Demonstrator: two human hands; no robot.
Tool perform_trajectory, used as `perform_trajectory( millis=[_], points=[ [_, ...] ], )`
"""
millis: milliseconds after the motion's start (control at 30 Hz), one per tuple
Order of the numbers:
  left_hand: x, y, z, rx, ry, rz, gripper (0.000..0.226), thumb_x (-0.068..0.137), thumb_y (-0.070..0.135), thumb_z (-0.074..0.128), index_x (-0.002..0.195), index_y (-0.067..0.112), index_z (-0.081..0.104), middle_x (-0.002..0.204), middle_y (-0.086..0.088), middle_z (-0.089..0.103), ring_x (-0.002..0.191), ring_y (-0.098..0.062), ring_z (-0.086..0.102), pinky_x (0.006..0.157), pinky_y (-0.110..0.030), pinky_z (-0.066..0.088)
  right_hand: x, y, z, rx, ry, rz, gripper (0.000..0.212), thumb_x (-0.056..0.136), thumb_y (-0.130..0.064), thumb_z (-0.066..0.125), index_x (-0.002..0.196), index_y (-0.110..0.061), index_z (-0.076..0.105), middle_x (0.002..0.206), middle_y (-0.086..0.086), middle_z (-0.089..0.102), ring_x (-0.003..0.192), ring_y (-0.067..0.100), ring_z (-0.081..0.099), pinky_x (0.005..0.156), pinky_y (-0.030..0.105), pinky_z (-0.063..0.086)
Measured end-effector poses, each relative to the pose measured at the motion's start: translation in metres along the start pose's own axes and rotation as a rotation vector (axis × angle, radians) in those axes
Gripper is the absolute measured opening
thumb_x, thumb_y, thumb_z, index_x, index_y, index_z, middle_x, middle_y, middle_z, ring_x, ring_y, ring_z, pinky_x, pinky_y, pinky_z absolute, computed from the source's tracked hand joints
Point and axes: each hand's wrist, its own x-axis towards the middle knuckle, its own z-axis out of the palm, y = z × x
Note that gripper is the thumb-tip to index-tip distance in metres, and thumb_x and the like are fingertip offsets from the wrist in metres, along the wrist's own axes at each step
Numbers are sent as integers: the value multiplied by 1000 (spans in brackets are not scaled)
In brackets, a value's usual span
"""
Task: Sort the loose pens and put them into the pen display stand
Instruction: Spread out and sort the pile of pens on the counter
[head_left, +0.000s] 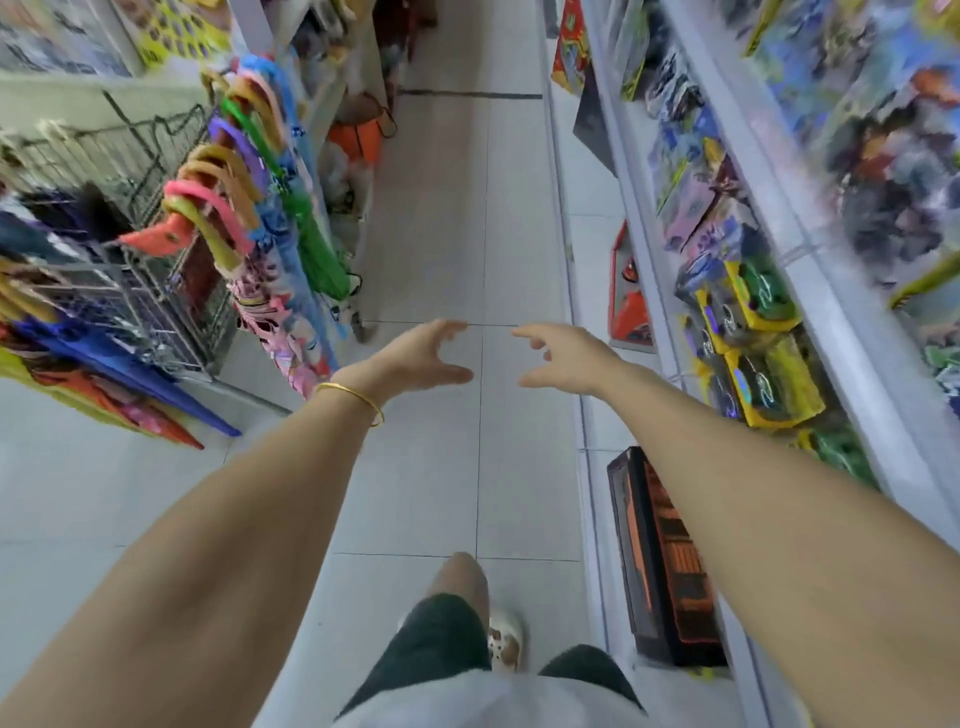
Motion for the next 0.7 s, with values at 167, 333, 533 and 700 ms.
perform_trajectory(
  millis=[167, 333, 533, 700],
  points=[
    [127, -22, -44, -24, -35, -36, 70, 83, 21, 74, 143, 13, 39, 140, -11, 48, 126, -24, 49, 99, -28, 38, 132, 11, -38, -3, -53, -4, 72, 83, -31, 72, 145, -26, 36, 140, 6, 48, 125, 21, 48, 99, 34, 42],
    [282, -41, -106, -90, -53, -72, 68, 83, 16, 74, 142, 10, 40, 138, -14, 49, 122, -27, 51, 99, -28, 38, 292, 12, -99, -1, -70, 35, 70, 84, -33, 70, 145, -27, 35, 138, 5, 49, 121, 21, 51, 99, 35, 43],
    [454, -41, -195, -137, -101, -107, 69, 83, 17, 74, 142, 10, 40, 137, -15, 49, 122, -28, 52, 103, -33, 42, 459, -2, -197, 12, -34, -4, 69, 86, -32, 68, 146, -26, 34, 137, 5, 50, 118, 20, 52, 93, 32, 42],
    [604, -39, -257, -115, -106, -84, 68, 82, 15, 74, 141, 9, 41, 137, -13, 49, 125, -28, 51, 104, -35, 41, 596, 30, -267, 28, -42, 51, 70, 85, -32, 70, 146, -23, 36, 135, 7, 51, 117, 21, 53, 94, 31, 43]
  ],
)
